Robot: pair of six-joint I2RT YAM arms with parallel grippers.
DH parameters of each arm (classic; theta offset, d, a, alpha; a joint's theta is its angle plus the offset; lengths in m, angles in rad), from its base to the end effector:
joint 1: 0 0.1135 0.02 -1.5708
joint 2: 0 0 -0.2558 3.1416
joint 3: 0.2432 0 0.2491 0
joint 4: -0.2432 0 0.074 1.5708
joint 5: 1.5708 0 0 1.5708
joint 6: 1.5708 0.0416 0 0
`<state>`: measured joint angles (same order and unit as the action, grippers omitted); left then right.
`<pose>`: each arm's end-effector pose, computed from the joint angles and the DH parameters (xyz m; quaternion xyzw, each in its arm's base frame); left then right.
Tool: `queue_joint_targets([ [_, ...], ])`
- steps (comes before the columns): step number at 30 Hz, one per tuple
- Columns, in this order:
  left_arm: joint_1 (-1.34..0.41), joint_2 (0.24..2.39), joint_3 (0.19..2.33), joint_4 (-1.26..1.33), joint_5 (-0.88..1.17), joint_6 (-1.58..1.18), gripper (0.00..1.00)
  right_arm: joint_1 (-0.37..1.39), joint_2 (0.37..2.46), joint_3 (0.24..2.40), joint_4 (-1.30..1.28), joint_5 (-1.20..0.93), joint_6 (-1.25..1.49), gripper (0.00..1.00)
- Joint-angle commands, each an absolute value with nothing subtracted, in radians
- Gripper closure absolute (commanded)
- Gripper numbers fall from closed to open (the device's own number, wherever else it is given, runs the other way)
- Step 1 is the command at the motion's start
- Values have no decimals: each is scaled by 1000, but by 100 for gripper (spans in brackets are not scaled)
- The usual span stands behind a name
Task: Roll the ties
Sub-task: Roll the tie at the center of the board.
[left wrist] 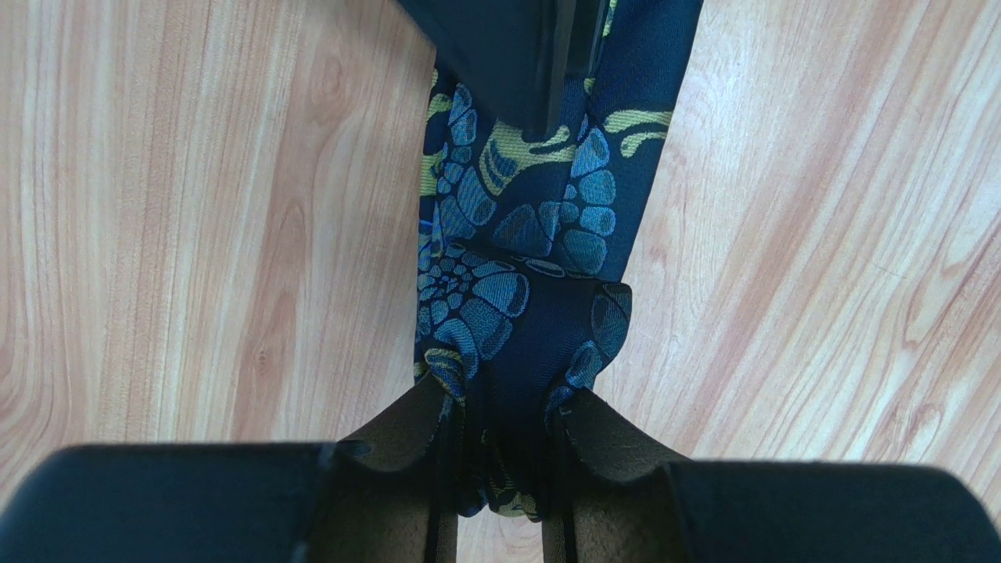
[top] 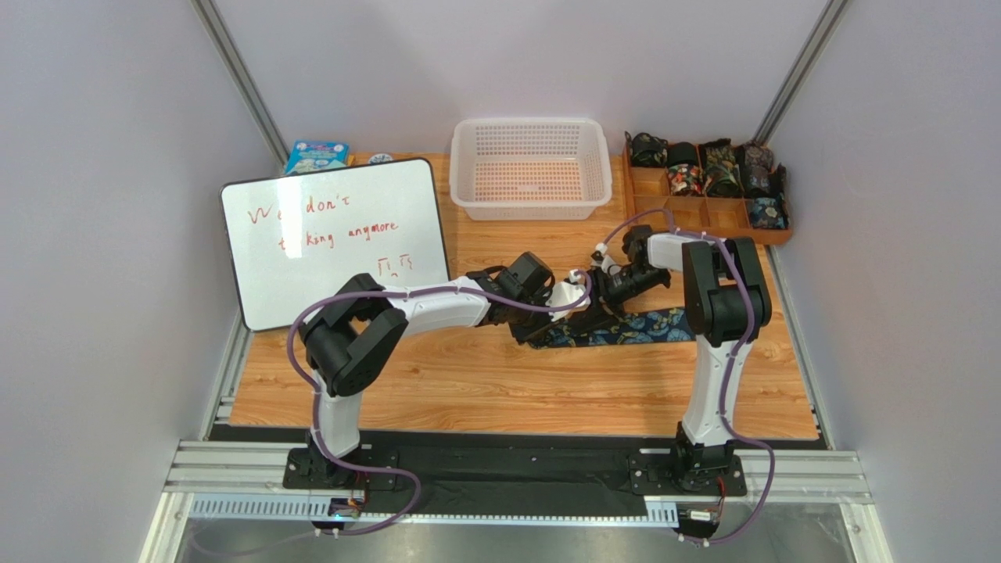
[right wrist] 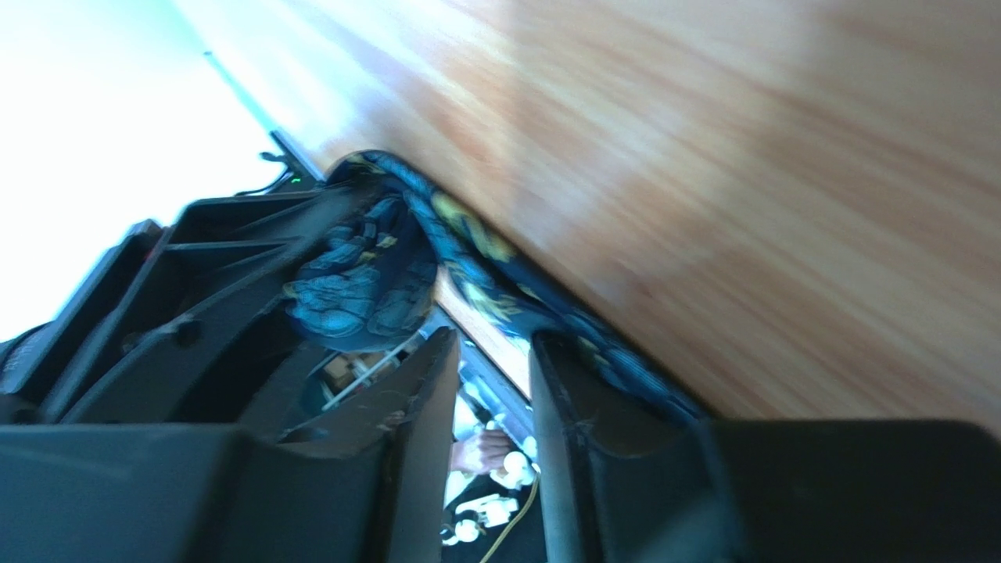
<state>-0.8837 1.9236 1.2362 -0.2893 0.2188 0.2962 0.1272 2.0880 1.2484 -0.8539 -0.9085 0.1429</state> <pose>0.2451 -0.3130 0.1515 0.5553 0.7720 -0.1842 0.2483 0.3335 0.0757 0.0971 -0.0340 -0.8967 -0.4266 0.1136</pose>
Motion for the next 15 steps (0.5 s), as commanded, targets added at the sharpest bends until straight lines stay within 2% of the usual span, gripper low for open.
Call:
queue_joint_targets([
  [1, -890, 1967, 1238, -353, 202, 287, 94, 164, 2048, 1226, -772, -1038, 192, 62],
  [6, -890, 1971, 1243, -356, 209, 287, 93, 187, 2028, 1215, -761, -1086, 206, 57],
  [15, -891, 1976, 1243, -364, 215, 284, 92, 189, 2005, 1198, -736, -1135, 233, 56],
])
